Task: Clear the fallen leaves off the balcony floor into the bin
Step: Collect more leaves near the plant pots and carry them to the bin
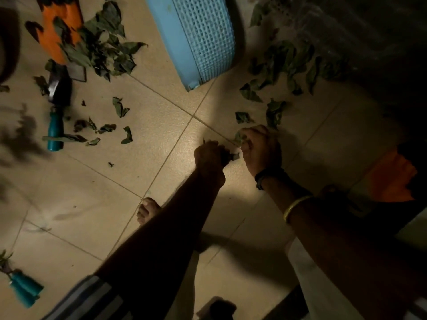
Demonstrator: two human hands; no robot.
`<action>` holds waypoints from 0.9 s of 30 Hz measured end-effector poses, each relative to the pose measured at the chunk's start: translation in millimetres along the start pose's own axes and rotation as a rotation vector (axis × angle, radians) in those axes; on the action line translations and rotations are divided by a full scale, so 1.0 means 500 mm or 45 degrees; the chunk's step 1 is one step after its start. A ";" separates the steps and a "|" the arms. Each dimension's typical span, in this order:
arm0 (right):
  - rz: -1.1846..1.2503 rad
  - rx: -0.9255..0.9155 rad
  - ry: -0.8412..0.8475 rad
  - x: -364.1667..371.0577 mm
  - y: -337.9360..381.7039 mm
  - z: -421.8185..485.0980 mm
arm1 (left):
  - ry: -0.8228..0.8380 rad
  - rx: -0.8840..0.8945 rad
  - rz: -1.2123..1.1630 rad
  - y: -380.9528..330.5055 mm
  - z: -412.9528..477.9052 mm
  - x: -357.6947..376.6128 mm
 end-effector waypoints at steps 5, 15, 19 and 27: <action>-0.023 -0.050 0.055 0.053 -0.008 0.026 | 0.026 0.002 0.035 0.004 0.032 0.000; 0.384 0.198 -0.019 -0.034 0.058 -0.023 | 0.148 0.030 0.131 -0.011 -0.019 0.042; 0.397 0.110 -0.052 -0.058 0.067 0.022 | 0.032 0.028 0.052 -0.045 -0.006 0.035; -0.034 -0.050 0.030 0.036 0.019 0.131 | 0.095 -0.045 0.053 -0.044 0.041 0.052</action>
Point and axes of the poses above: each hand's wrist, its own z-axis towards the middle knuckle, its own x-axis out of the palm, y = z × x, the point moved 7 cm from there along z, towards the middle knuckle, and after that the axes turned 8 degrees about -y, right-handed, at the moved point
